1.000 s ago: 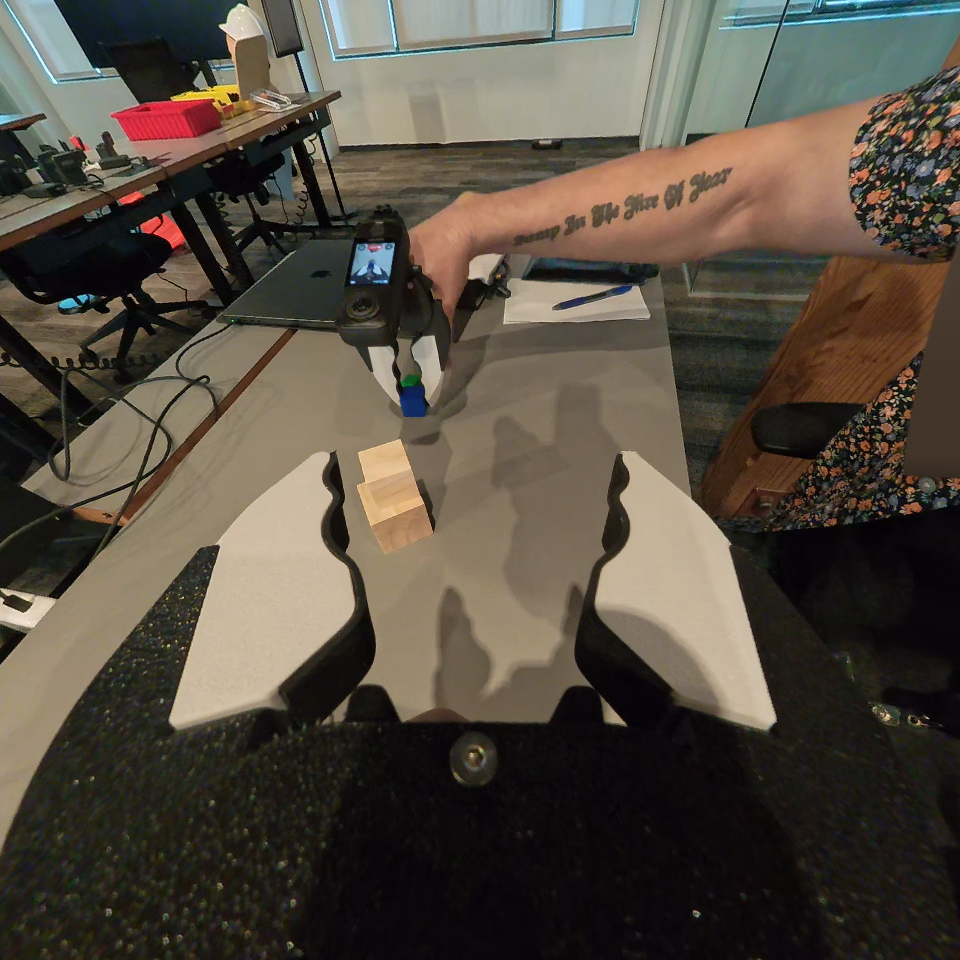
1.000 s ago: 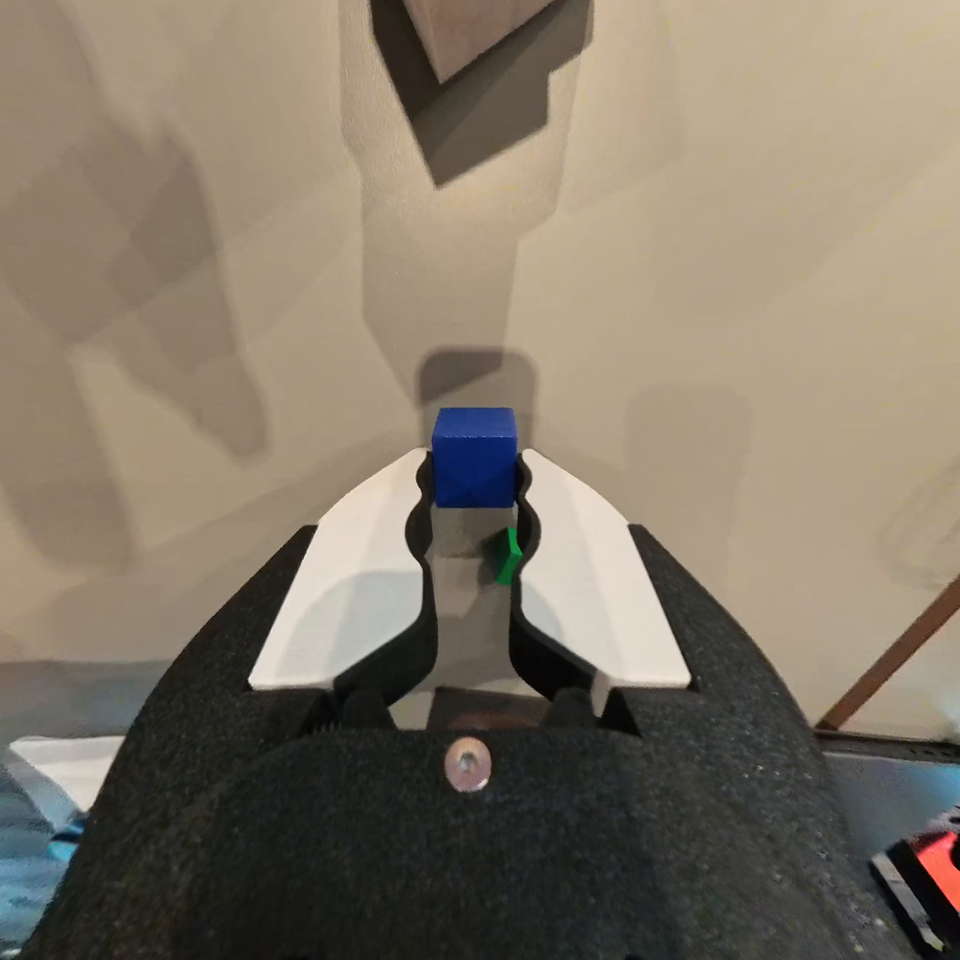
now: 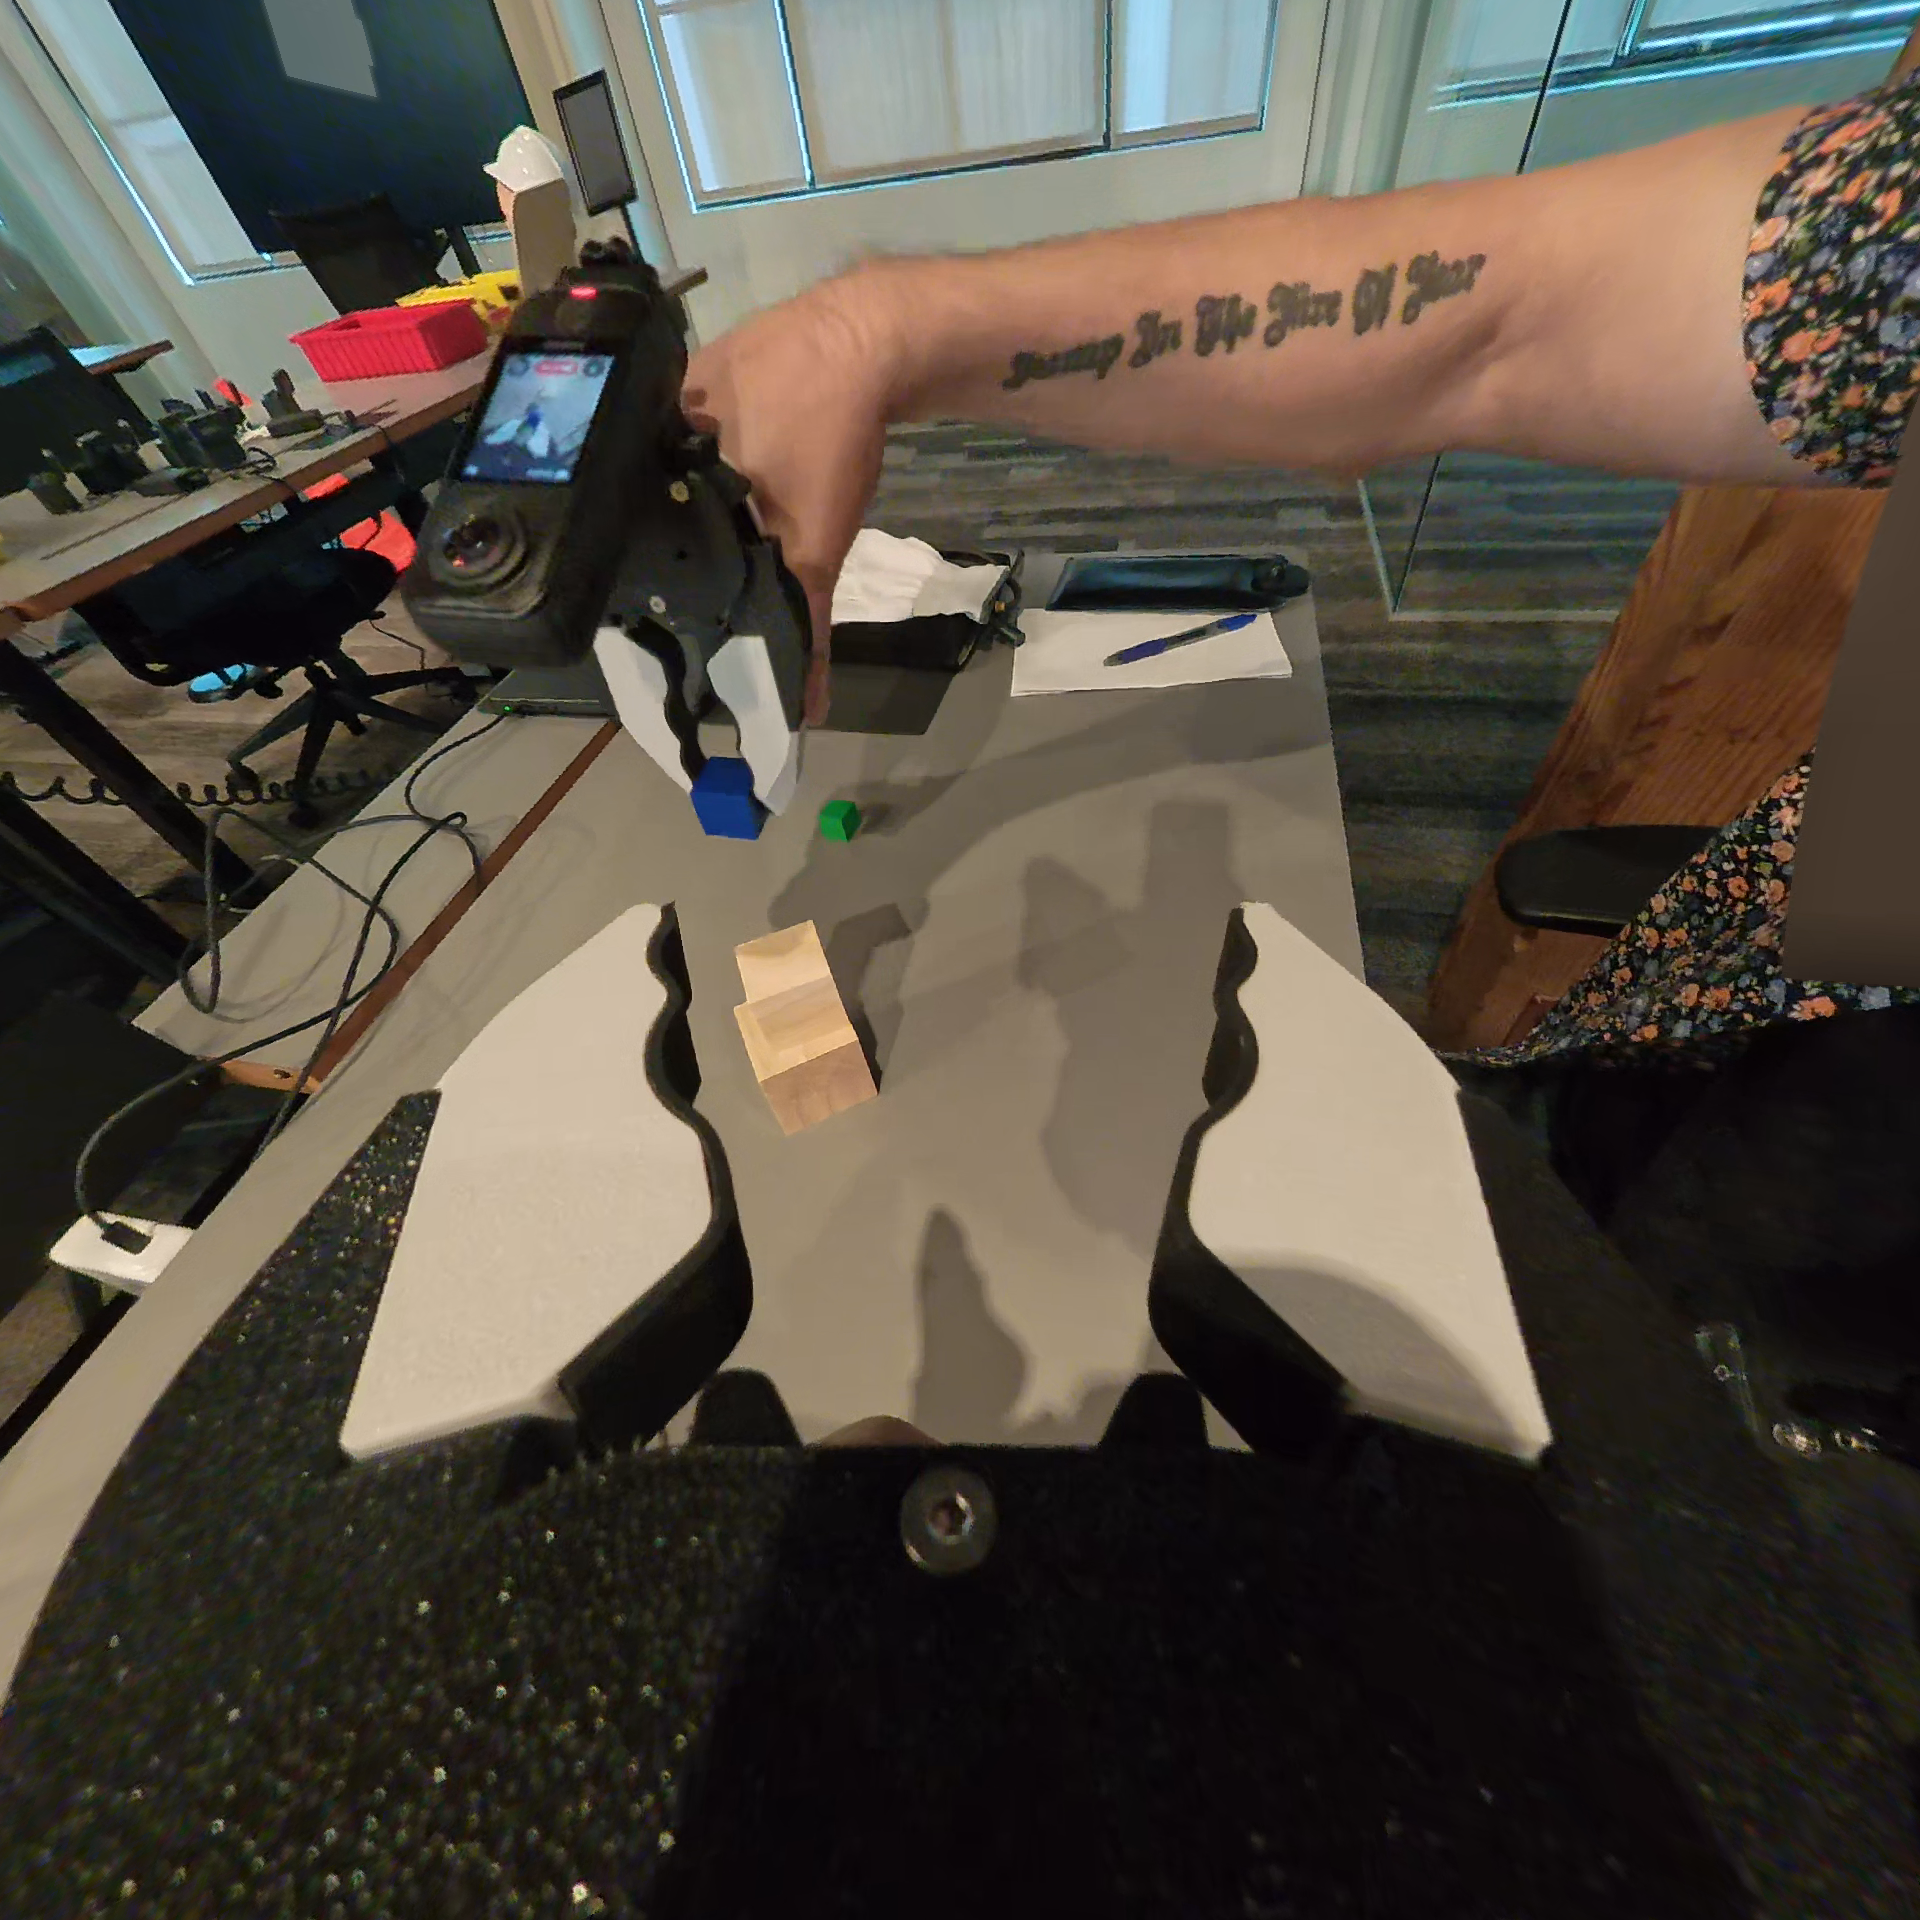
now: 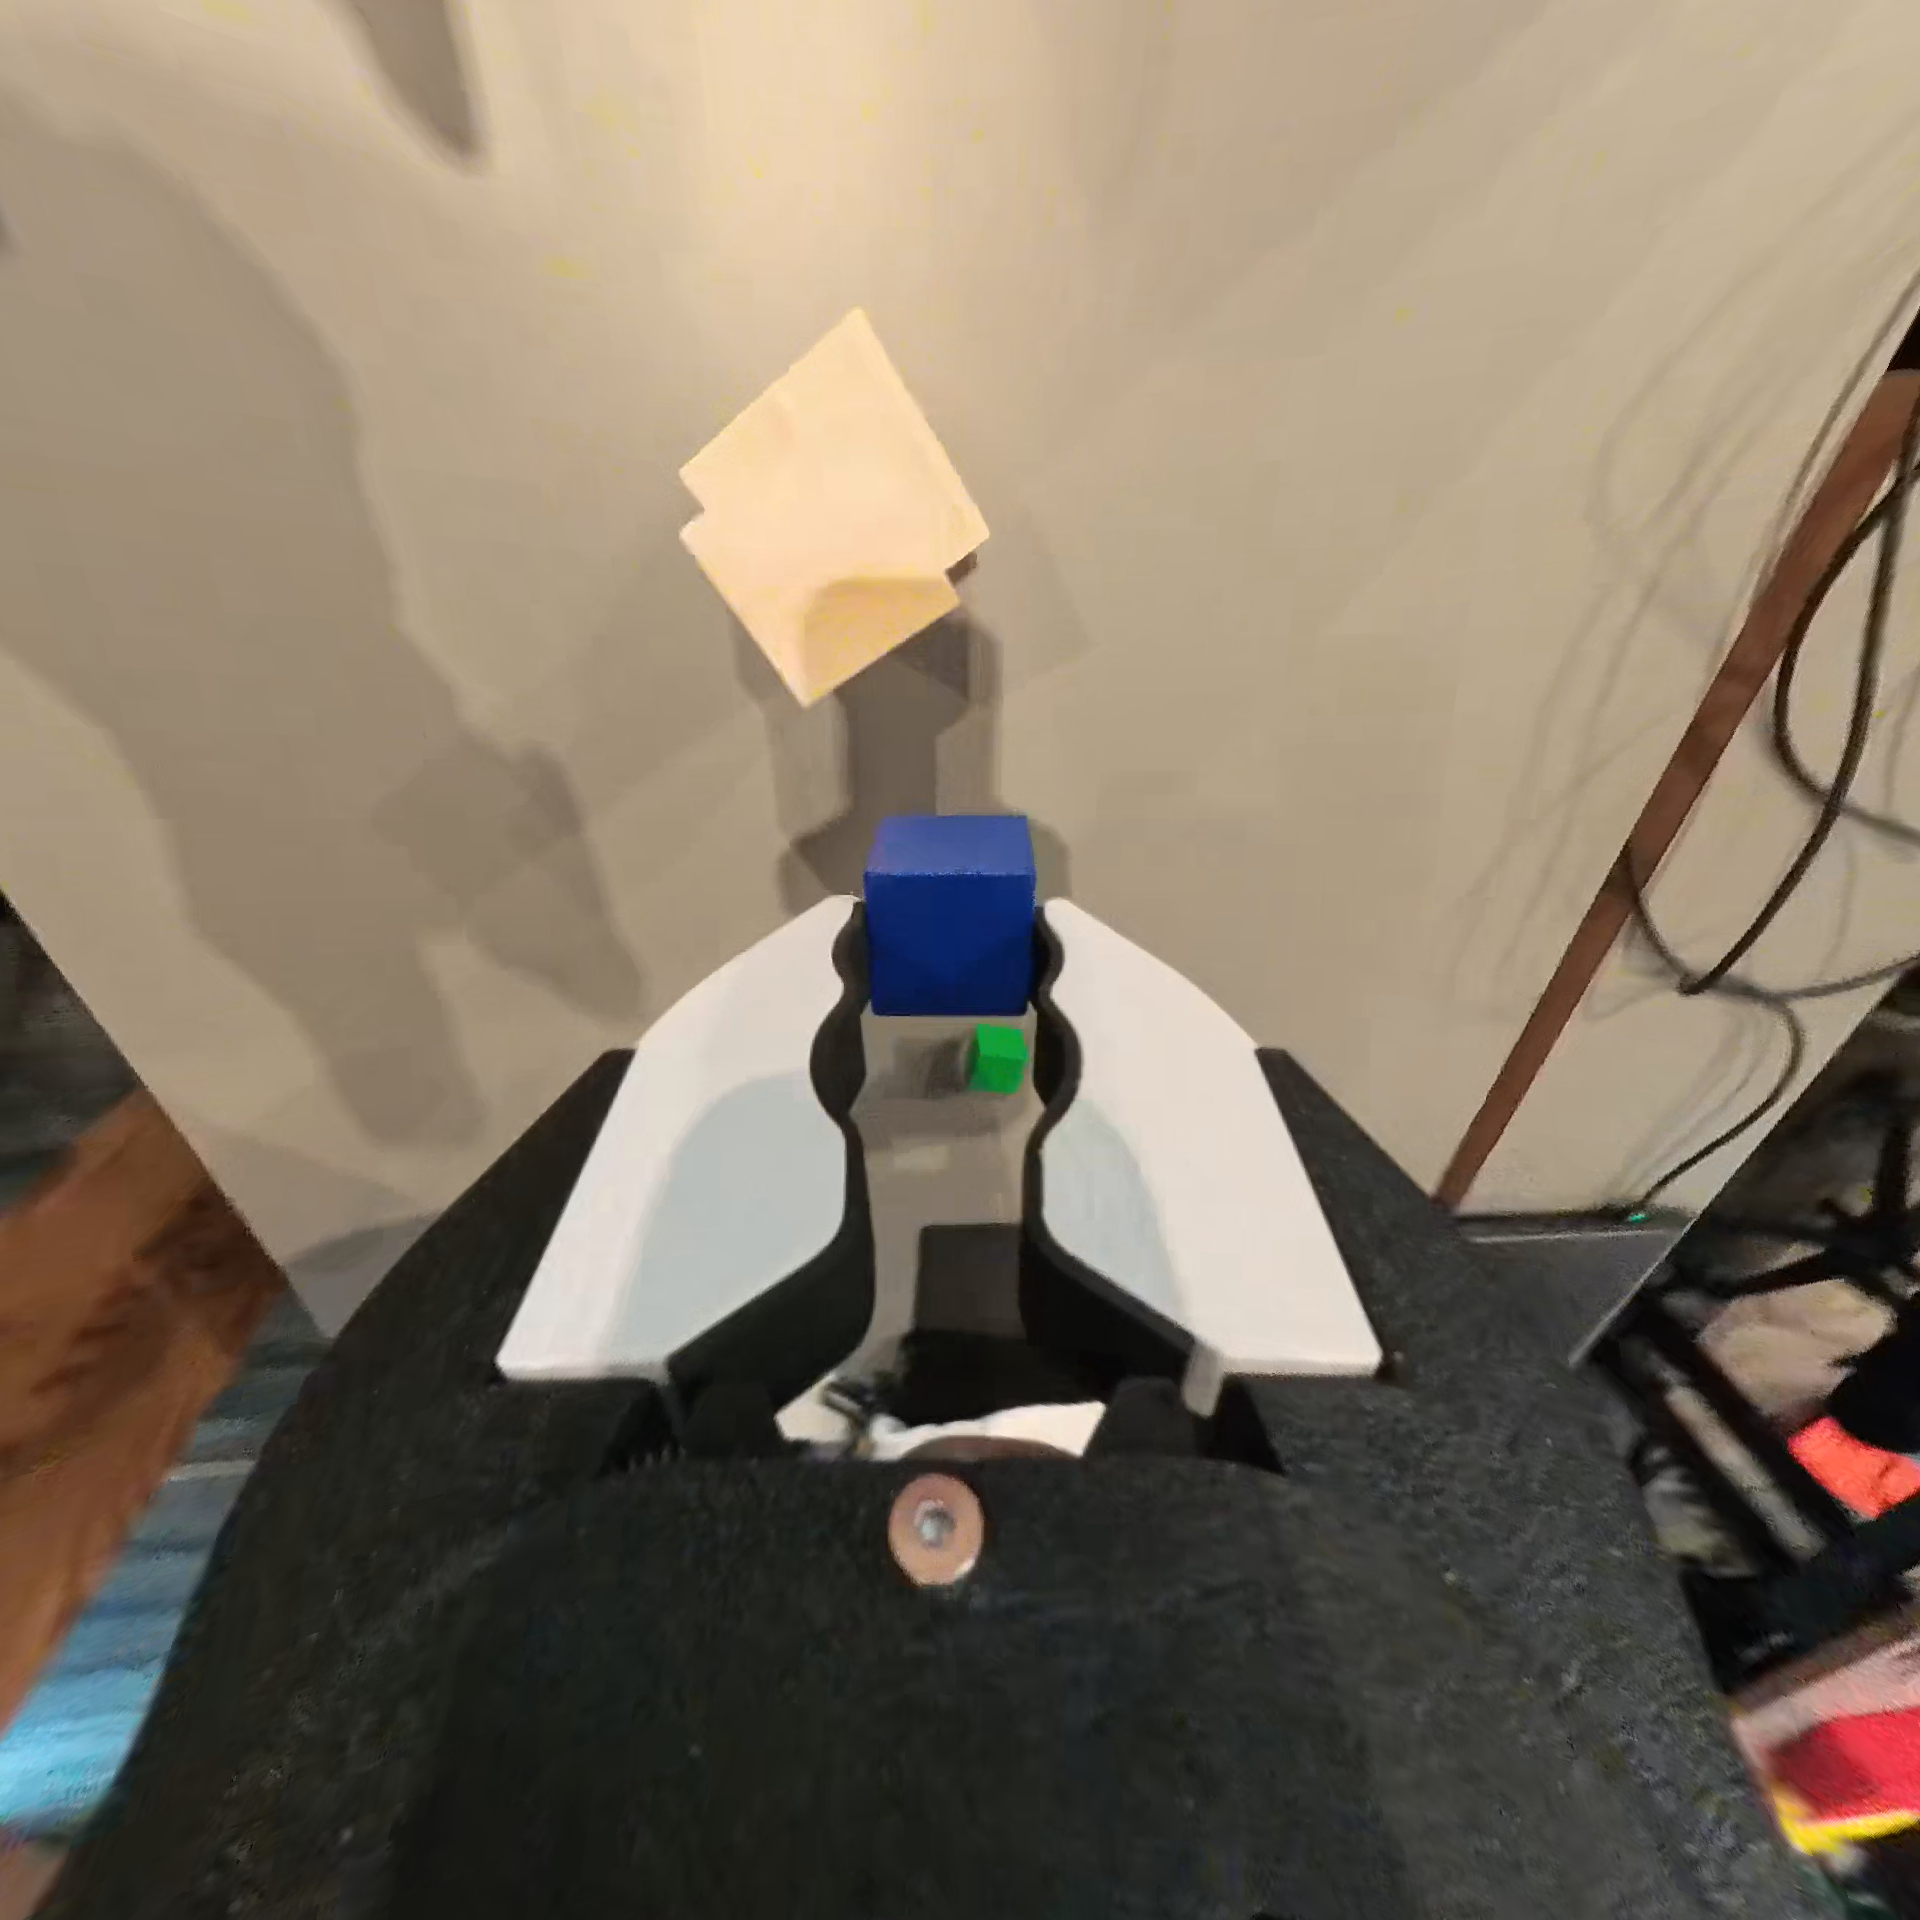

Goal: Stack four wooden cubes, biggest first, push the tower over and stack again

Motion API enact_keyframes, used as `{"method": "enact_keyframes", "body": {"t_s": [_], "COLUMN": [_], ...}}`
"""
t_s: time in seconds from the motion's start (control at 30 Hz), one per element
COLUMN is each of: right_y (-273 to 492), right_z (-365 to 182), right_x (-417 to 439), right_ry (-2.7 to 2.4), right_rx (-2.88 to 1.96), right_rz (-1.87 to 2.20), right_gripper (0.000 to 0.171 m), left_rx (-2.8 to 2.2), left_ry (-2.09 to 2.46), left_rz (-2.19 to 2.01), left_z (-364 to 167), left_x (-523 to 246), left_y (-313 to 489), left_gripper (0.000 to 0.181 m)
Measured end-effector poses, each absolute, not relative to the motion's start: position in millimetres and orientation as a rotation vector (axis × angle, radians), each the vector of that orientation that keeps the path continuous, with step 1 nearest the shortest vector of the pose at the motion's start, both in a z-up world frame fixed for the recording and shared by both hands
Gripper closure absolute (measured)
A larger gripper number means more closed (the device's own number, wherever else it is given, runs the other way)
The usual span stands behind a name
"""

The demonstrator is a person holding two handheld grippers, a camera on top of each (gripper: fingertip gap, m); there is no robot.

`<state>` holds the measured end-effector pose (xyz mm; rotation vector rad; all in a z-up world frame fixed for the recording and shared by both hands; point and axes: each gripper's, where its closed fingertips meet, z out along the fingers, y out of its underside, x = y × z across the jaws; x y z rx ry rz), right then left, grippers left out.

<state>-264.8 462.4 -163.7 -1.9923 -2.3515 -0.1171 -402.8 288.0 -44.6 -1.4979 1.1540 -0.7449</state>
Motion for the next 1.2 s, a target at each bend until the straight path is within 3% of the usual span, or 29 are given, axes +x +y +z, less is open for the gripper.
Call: {"method": "enact_keyframes", "body": {"t_s": [0.57, 1.2], "right_y": [437, 426], "right_z": [-176, -183], "right_x": [-300, -308], "right_ry": [-1.691, -1.2], "right_rx": [-2.578, -2.763], "right_rz": [0.048, 0.146], "right_gripper": [0.143, 0.143], "left_rx": [-1.456, -1.38], "left_ry": [1.134, 1.073], "left_rz": [-0.763, -0.753], "left_z": [-31, 0], "left_x": [-405, -429], "left_y": [279, 261], "left_gripper": [0.086, 0.088]}}
